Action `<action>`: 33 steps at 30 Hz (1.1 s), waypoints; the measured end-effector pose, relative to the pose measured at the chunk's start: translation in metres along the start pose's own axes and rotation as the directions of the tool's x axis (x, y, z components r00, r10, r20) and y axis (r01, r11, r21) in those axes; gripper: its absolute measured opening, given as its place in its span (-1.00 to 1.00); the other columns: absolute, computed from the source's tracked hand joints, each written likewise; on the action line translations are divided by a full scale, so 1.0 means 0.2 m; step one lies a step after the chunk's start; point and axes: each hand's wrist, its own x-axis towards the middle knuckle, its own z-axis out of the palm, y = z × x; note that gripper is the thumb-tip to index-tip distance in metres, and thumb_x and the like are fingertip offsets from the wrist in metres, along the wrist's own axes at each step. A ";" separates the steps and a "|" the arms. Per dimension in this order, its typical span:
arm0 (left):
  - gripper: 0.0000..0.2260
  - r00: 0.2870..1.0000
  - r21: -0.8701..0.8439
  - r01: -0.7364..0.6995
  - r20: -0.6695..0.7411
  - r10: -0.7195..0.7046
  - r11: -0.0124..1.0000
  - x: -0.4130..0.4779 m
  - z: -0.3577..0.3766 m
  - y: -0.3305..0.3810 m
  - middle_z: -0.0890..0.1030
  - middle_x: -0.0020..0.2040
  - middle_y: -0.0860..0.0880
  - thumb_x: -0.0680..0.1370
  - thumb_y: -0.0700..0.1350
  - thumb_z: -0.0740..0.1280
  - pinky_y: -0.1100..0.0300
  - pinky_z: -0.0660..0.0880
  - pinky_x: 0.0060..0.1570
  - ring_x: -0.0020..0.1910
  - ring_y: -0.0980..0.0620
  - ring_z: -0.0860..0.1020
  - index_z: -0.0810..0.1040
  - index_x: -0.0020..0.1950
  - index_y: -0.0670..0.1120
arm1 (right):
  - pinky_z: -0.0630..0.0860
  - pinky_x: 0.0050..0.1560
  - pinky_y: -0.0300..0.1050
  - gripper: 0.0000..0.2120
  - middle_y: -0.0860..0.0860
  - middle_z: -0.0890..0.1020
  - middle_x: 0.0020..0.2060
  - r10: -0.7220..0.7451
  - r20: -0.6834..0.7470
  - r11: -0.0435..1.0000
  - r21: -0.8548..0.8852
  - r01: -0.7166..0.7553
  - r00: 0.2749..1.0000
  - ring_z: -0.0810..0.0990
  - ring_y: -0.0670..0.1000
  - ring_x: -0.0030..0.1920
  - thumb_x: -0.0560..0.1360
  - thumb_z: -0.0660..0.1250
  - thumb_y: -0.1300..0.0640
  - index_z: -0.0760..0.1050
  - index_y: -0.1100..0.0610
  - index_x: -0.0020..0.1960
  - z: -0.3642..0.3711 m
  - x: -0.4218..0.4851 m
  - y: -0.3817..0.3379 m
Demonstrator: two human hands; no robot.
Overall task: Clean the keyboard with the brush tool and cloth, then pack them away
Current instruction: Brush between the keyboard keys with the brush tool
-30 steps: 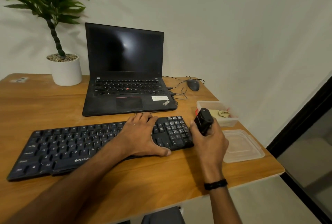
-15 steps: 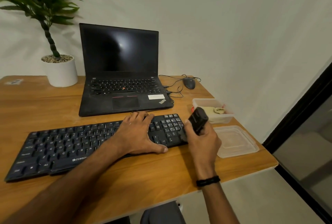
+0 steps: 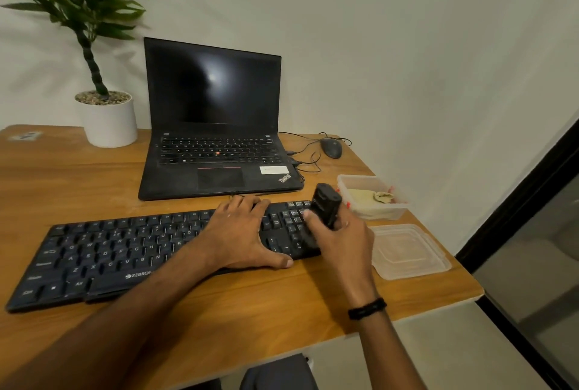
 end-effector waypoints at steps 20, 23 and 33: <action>0.25 1.000 0.012 -0.001 0.003 0.001 1.000 0.00 -0.01 -0.02 0.17 0.59 -0.01 0.16 0.72 0.08 -0.05 0.11 0.54 0.53 -0.06 0.17 0.02 0.66 -0.02 | 0.47 -0.30 -0.39 -0.67 -0.11 0.66 -0.08 0.027 0.155 0.974 -0.228 0.009 0.987 0.53 -0.20 -0.18 0.48 0.43 -0.15 0.57 0.00 0.14 0.02 0.08 -0.09; 0.26 1.000 -0.001 0.003 0.026 -0.002 1.000 -0.01 0.00 -0.01 0.17 0.59 -0.02 0.15 0.73 0.08 -0.05 0.10 0.55 0.53 -0.05 0.17 0.02 0.66 -0.02 | 0.45 -0.38 -0.39 -0.76 -0.19 0.57 -0.23 0.107 0.218 0.965 -0.259 -0.048 0.970 0.52 -0.24 -0.25 0.46 0.45 -0.15 0.57 -0.06 0.05 -0.05 0.08 -0.10; 0.20 1.000 0.011 0.003 0.026 -0.004 1.000 0.00 -0.01 0.00 0.17 0.59 -0.01 0.24 0.69 0.20 -0.06 0.08 0.56 0.53 -0.06 0.17 0.01 0.66 -0.02 | 0.63 -0.02 -0.06 -0.58 0.00 0.68 0.01 0.103 -0.111 0.988 -0.105 -0.114 0.989 0.64 -0.01 0.01 0.46 0.48 -0.02 0.51 0.04 0.27 -0.13 0.10 0.03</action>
